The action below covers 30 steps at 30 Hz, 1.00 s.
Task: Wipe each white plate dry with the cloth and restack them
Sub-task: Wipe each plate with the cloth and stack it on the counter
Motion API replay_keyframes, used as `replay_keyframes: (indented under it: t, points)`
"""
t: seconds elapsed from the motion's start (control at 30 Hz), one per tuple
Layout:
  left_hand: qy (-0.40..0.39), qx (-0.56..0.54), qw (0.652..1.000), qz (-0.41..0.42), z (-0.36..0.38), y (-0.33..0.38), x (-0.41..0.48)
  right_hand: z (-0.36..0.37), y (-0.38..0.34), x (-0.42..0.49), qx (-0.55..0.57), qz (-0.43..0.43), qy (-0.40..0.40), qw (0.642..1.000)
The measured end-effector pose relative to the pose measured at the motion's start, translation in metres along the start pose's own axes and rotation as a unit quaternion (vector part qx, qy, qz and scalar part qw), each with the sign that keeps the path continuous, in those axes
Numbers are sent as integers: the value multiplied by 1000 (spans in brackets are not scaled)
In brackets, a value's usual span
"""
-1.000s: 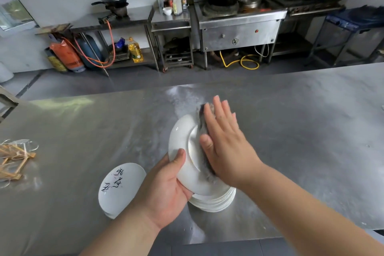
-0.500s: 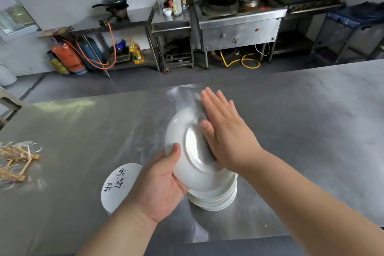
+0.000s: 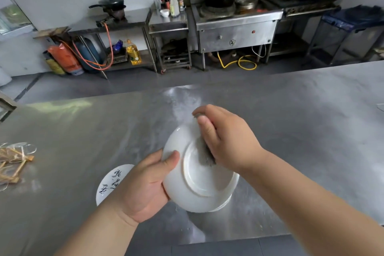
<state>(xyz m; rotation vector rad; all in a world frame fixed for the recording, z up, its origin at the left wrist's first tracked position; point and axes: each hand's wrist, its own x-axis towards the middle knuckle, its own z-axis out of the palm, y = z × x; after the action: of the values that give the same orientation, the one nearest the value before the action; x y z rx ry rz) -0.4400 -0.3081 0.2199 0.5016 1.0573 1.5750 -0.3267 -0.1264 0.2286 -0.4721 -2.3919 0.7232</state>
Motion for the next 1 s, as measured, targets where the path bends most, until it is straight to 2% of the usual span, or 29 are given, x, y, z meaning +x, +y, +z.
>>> replay_keyframes:
  t: [0.07,0.1,0.13,0.2,0.3,0.37,0.43,0.5,0.6,0.67,0.7,0.77,0.87,0.93,1.0]
  points:
    - [29,-33,999,19,-6,-2,-4,5,11,-13,103,184,8,977]
    - [52,-41,998,23,-9,-3,-5,9,15,-21,143,248,7,958]
    - [67,-40,997,18,-11,-4,-7,11,18,-28,149,273,-1,950]
    - [72,-6,997,-9,-10,-4,-7,9,19,-28,103,231,-18,967]
    - [28,36,998,-39,-6,-3,-2,-5,10,-4,53,80,-53,994]
    - [10,32,999,-26,-2,0,2,-10,7,9,44,50,-62,996]
    - [10,23,1000,0,-1,4,5,-7,9,9,70,92,-26,993]
    - [28,0,999,15,-3,4,5,3,15,-7,104,186,26,977]
    - [50,-65,996,24,-8,-8,2,22,22,-41,204,327,63,921]
    - [29,-95,995,11,-9,-17,2,27,26,-47,259,372,71,888]
    - [14,-103,995,-2,-9,-18,3,25,30,-43,251,370,73,891]
    - [-3,-103,994,-31,-11,-12,6,11,37,-25,193,314,64,928]
    - [13,-54,996,-63,-12,4,15,-14,31,6,119,124,-47,984]
    - [14,7,997,-76,-7,9,22,-18,18,19,23,21,-139,990]
    - [22,31,997,-69,-3,5,27,-18,9,26,-20,-1,-142,990]
